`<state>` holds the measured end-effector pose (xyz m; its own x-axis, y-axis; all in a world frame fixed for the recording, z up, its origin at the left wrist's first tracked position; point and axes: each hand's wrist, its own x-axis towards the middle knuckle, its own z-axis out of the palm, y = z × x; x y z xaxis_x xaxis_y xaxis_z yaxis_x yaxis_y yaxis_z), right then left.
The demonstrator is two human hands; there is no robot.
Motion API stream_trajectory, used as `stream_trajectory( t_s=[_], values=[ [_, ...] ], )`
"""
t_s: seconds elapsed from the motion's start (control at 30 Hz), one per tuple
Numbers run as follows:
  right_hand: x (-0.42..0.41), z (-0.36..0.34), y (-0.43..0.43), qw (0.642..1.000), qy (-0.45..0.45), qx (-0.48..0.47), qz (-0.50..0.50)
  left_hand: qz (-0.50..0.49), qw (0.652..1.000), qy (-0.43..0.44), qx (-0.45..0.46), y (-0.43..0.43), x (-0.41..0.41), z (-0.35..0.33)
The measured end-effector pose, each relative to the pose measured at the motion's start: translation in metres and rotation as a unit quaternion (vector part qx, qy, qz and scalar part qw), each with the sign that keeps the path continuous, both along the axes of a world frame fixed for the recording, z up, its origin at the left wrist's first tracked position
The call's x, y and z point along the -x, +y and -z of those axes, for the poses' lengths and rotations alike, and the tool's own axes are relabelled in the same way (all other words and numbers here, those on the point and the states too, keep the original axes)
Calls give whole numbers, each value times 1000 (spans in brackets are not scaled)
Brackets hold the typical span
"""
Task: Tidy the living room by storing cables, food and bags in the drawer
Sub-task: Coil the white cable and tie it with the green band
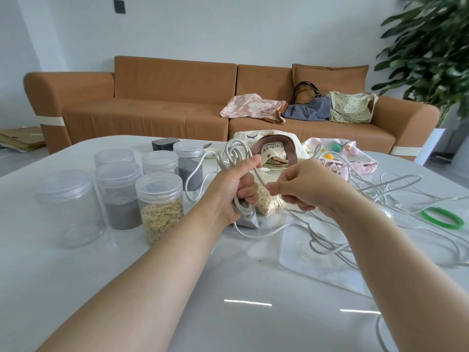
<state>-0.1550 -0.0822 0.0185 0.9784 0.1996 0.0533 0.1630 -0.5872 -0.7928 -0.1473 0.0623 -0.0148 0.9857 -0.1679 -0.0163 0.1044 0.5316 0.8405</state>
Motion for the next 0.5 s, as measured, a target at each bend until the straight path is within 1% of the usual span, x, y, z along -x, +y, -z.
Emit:
stream_trajectory(
  t_s=[0.3,0.43,0.5],
  values=[
    [2,2,4,998,-1,38,-42,-42,998,-24,-39,-1,-1,-1],
    [3,4,6,997,-4,61,-37,-58,998,-38,-15,-3,-5,-1],
    [2,5,5,997,-13,61,-35,-63,997,-33,14,-3,-6,-1]
  ],
)
